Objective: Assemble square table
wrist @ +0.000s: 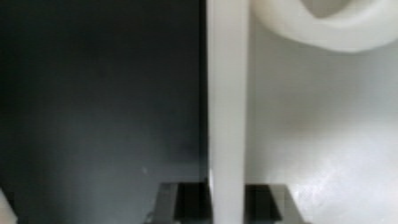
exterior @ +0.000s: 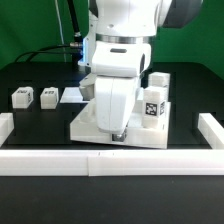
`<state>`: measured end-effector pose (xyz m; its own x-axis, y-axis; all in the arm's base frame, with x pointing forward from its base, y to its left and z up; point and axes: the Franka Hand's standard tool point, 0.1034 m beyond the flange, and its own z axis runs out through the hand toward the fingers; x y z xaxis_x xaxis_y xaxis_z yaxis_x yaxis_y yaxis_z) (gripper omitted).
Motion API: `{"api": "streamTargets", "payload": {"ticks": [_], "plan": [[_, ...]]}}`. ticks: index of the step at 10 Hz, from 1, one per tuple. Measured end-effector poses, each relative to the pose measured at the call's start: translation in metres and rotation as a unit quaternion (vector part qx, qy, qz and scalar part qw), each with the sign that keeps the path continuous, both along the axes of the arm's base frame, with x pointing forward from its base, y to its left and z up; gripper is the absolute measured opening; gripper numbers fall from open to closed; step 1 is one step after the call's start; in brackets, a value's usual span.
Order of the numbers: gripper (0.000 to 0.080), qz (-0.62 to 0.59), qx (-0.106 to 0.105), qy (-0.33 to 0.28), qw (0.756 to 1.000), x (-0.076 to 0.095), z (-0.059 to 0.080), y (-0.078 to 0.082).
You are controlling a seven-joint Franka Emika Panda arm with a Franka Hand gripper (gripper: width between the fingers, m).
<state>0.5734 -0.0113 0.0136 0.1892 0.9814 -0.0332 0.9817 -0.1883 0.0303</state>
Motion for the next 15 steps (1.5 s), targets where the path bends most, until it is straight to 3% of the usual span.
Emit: {"api": "streamTargets", "payload": {"ticks": [4, 5, 6, 9, 15], "plan": [[0.0059, 0.111, -0.020, 0.007, 0.994, 0.000, 0.000, -0.007], [0.0059, 0.135, -0.024, 0.011, 0.991, -0.001, 0.000, 0.004], [0.0059, 0.156, -0.022, 0.022, 0.987, -0.001, -0.002, 0.033], [0.0059, 0.212, -0.023, 0.032, 0.977, 0.019, -0.002, 0.084], [0.0059, 0.356, -0.042, 0.047, 0.932, 0.023, -0.003, 0.071]]}}
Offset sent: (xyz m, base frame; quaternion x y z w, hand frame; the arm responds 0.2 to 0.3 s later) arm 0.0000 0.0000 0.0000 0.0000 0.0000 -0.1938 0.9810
